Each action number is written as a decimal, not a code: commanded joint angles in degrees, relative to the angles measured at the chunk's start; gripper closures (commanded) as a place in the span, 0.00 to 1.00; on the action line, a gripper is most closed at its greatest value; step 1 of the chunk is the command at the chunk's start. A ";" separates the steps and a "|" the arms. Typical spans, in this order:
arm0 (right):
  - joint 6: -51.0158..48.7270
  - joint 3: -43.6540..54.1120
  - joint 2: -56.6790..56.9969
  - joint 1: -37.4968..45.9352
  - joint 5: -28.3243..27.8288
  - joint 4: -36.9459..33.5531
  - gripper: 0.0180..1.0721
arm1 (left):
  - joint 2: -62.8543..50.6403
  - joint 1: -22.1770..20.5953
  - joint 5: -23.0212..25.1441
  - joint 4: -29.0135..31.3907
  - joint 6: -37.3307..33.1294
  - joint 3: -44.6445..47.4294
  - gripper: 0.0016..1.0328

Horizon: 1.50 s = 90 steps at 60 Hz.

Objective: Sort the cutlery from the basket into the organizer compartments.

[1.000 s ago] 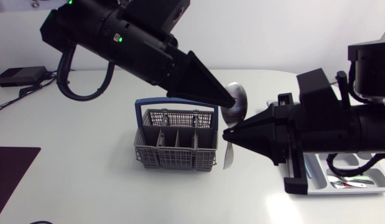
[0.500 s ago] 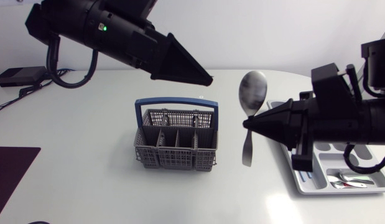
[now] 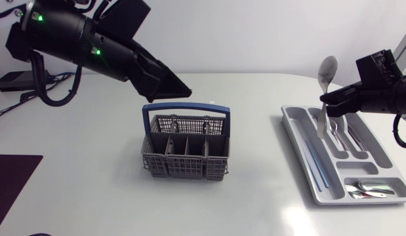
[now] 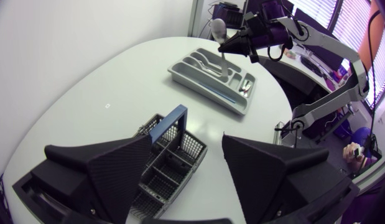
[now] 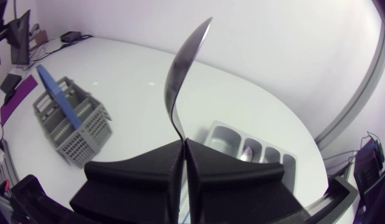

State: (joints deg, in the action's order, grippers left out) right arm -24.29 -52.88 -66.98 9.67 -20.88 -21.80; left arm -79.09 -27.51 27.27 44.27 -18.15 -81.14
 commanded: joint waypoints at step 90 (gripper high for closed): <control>8.74 -17.87 -48.86 3.51 26.95 9.41 0.77 | 8.69 8.61 -5.29 -4.46 -5.67 14.08 0.18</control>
State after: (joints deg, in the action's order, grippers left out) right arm -16.95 -69.80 -114.06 13.54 6.04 -12.56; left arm -71.81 -19.25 21.98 39.94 -22.76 -68.53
